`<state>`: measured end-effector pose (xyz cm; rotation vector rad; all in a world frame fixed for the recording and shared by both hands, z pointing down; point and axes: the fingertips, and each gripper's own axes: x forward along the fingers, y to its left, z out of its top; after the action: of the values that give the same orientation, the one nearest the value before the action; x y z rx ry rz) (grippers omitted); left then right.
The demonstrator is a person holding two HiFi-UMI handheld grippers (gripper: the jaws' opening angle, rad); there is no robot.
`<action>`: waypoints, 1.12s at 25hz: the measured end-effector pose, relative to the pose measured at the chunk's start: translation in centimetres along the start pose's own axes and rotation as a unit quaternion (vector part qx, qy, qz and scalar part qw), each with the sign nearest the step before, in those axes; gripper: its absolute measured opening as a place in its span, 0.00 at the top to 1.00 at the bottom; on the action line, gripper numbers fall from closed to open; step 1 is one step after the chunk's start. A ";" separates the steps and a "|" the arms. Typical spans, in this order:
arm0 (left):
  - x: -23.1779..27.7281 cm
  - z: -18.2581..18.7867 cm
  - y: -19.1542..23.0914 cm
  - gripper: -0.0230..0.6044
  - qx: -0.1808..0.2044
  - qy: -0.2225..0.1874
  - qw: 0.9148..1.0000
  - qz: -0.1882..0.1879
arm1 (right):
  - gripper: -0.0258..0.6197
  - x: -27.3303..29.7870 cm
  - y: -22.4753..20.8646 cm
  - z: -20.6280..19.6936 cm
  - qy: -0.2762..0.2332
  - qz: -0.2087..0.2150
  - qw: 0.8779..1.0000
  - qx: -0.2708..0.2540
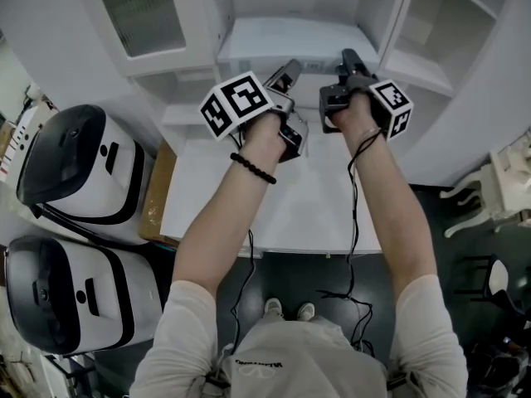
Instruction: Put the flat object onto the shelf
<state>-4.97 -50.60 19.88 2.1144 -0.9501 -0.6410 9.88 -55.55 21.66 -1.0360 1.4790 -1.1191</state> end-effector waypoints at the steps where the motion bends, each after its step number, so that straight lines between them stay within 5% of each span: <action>1: 0.5 0.2 0.1 0.74 0.002 0.001 1.000 0.003 | 0.50 0.1 0.0 -0.1 0.001 0.000 1.000 -0.002; 12: 2.9 1.7 2.2 0.82 0.000 -0.030 0.999 0.029 | 0.51 -0.3 0.5 -2.0 0.084 -0.002 0.990 -0.112; 16: 3.0 1.8 2.2 0.82 -0.002 -0.032 0.999 0.022 | 0.66 -1.3 0.3 -2.8 0.120 -0.027 0.968 -0.217; 19: 3.3 1.5 2.3 0.82 -0.002 -0.029 0.999 0.016 | 0.89 -1.4 -0.4 -2.2 0.109 -0.035 0.962 -0.248; 28: 5.4 1.1 2.8 0.83 -0.014 -0.030 0.999 0.004 | 0.91 1.2 -1.0 0.1 0.098 -0.059 0.954 -0.276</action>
<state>-3.58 -56.60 20.58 2.0762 -0.9777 -0.7130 9.83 -56.98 22.41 -1.4396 1.9761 -0.9259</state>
